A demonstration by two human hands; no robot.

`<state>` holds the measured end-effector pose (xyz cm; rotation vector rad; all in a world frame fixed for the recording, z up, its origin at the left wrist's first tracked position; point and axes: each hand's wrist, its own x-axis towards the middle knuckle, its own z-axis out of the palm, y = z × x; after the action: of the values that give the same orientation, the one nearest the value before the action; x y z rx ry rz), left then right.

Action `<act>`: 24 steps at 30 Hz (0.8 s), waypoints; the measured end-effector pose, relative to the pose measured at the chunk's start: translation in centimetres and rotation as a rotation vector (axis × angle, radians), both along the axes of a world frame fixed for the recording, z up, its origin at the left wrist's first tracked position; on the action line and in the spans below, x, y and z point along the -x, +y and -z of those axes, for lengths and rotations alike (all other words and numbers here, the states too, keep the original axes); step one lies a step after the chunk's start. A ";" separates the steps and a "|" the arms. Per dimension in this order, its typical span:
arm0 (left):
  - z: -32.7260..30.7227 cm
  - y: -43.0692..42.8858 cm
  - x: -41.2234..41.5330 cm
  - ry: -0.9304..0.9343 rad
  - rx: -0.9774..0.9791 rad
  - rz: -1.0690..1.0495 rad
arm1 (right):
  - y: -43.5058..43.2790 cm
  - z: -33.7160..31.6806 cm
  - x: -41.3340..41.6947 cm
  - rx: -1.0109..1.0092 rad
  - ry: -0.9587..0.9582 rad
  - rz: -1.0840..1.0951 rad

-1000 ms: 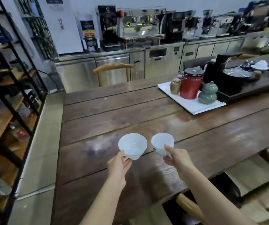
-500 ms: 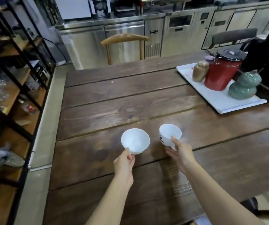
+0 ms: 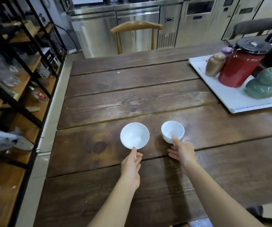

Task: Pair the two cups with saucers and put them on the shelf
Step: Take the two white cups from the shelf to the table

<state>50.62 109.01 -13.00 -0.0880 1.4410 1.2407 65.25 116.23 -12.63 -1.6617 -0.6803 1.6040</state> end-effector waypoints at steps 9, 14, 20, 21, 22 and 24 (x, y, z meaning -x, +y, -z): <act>-2.0 -1.4 -0.2 -0.084 -0.054 0.056 | -0.6 0.7 -1.8 0.030 -0.174 -0.146; -3.4 -2.7 -0.2 0.010 -0.046 0.189 | -1.2 -1.0 -3.3 -0.092 -0.334 -0.075; -5.2 -5.7 1.6 0.503 -0.027 0.322 | -4.3 -4.8 -2.9 -0.357 -0.685 -0.275; -5.5 -6.7 2.3 0.618 -0.039 0.317 | -5.1 -5.4 -2.4 -0.409 -0.715 -0.319; -6.0 -7.9 3.2 0.733 -0.036 0.319 | -6.0 -6.2 -1.7 -0.452 -0.740 -0.362; -7.0 -10.8 5.2 0.959 -0.006 0.342 | -8.1 -7.5 0.1 -0.524 -0.767 -0.443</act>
<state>45.47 98.22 -5.97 0.8282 2.1371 1.0231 65.20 108.16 -5.16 -1.7552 -1.7837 0.8603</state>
